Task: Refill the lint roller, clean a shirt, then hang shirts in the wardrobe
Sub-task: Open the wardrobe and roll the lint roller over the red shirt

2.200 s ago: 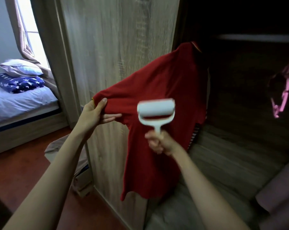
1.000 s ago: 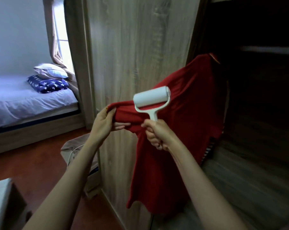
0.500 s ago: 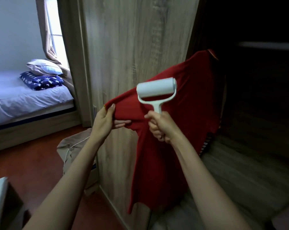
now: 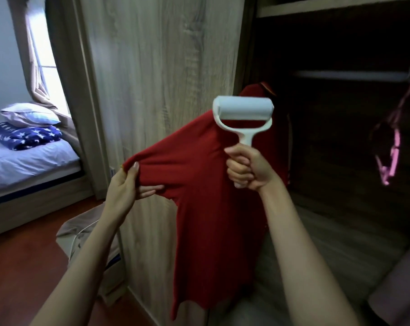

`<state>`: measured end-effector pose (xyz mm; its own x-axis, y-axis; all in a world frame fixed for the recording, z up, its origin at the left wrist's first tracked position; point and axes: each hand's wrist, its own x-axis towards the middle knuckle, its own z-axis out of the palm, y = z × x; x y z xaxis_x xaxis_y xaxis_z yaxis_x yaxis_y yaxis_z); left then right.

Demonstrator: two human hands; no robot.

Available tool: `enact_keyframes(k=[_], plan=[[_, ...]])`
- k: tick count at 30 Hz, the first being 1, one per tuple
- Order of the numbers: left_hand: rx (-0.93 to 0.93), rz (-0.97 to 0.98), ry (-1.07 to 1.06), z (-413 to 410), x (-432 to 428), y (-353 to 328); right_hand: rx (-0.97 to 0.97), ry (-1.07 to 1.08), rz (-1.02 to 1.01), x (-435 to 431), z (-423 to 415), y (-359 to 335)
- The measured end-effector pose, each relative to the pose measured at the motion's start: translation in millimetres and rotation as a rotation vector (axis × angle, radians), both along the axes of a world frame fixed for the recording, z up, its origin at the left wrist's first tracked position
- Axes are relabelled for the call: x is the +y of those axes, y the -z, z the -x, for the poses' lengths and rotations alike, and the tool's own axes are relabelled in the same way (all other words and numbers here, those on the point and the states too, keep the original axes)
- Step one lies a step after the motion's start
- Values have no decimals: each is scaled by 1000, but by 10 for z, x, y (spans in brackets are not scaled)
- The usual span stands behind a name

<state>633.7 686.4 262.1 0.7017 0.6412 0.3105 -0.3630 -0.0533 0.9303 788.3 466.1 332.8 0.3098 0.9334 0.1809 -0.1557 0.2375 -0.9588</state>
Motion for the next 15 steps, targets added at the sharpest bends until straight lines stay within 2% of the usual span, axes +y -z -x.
enact_keyframes(k=[6, 11, 12, 15], plan=[[-8, -21, -6, -8, 1, -55, 136, -98, -179, -151, -604, -336], [-14, -25, -18, -13, -6, -93, 305, -392, -207, -76, -920, 190], [-16, -23, -20, -13, -6, -99, 311, -402, -207, -93, -939, 218], [-20, -8, -19, -25, -3, -103, 145, -217, -207, -126, -1016, -47]])
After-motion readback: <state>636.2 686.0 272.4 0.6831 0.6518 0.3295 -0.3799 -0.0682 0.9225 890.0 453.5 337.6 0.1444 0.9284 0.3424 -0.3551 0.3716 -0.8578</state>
